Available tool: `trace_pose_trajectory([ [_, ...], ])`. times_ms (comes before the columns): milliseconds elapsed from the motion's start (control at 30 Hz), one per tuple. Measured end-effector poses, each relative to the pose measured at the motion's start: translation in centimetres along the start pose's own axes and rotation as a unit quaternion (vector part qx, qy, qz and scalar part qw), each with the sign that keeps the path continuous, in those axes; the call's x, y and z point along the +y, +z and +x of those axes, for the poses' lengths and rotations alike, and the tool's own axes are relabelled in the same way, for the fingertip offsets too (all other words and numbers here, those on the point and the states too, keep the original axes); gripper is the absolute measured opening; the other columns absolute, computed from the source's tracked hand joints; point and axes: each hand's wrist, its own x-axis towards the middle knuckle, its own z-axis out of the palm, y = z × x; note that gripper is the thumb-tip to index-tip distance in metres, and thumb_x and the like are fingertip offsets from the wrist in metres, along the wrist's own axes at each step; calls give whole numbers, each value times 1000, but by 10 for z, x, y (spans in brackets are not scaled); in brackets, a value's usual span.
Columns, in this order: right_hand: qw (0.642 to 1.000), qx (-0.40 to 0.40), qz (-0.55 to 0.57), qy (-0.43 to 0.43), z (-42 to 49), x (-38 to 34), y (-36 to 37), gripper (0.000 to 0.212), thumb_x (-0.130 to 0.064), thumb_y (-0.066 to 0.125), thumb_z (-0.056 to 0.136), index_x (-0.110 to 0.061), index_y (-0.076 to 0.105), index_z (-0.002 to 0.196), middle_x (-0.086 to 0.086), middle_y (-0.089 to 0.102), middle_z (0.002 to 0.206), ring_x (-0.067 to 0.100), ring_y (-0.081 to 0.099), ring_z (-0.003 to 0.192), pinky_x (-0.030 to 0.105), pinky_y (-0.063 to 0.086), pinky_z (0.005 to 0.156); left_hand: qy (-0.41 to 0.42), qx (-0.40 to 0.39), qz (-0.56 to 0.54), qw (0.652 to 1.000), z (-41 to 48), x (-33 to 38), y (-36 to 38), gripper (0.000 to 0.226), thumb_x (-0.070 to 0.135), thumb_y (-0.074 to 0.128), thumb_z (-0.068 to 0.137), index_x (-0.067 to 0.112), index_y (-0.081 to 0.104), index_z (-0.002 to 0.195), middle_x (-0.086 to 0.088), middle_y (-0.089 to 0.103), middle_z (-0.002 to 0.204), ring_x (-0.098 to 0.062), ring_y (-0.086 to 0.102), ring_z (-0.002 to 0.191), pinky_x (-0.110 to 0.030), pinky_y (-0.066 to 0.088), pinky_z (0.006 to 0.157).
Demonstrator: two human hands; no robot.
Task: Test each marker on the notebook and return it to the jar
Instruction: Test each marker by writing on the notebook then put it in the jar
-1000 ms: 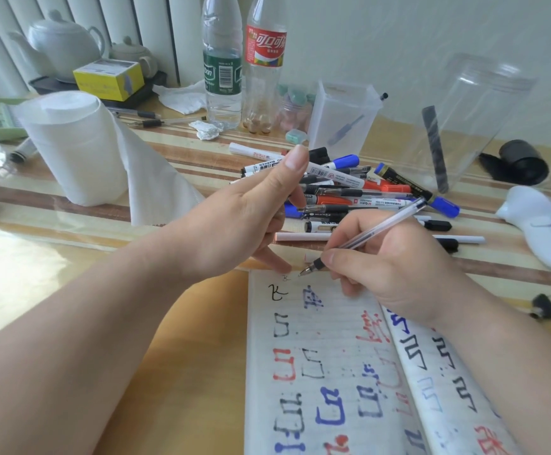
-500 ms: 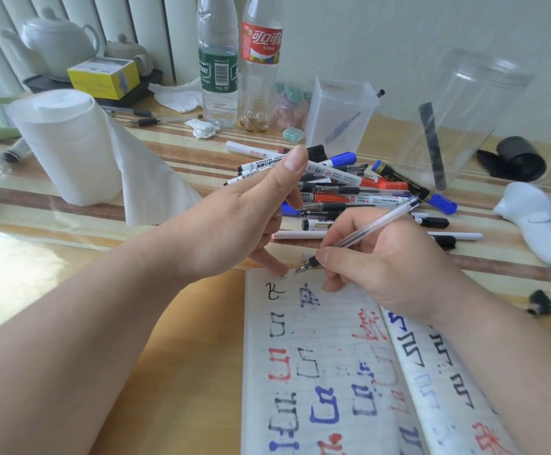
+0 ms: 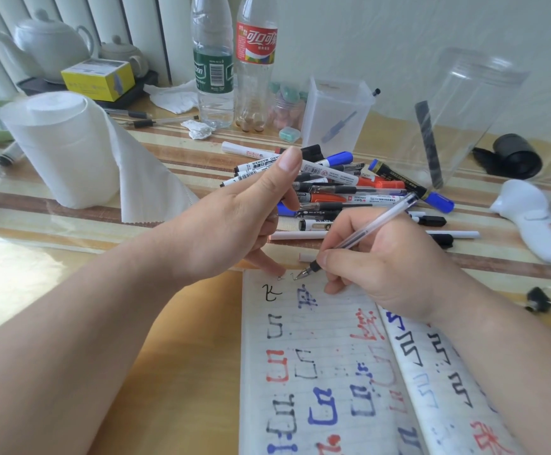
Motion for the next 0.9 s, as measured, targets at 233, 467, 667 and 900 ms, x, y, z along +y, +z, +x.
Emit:
trace_pose_trajectory([
  [233,1000,16,6,-6,0,3,0,11,-4,73,89,-9,67,80,15,70,68,26,74,61,35,61,58,-1,2,-1,1000,-1,0,1,78,85,42,77,14,64,101,-8,24,78,-22,25,65,-49,65,70],
  [467,1000,12,-3,-5,0,2,1,14,-6,74,87,-13,69,77,11,70,68,23,74,61,31,60,56,4,0,2,1000,-2,1,1,78,86,41,78,15,65,101,-7,25,76,-22,26,66,-49,65,70],
  [667,1000,10,4,-2,0,3,1,16,-5,74,87,-15,69,75,11,71,69,24,74,62,29,59,55,4,2,10,1000,-2,1,0,75,83,38,83,15,64,101,-8,24,77,-22,25,66,-48,65,70],
  [900,999,34,-12,-12,2,4,1,13,-10,69,82,-17,65,72,9,67,57,25,72,55,42,55,53,13,-14,20,1000,-2,-1,-2,65,72,39,95,13,63,106,-9,24,78,-26,24,67,-43,65,71],
])
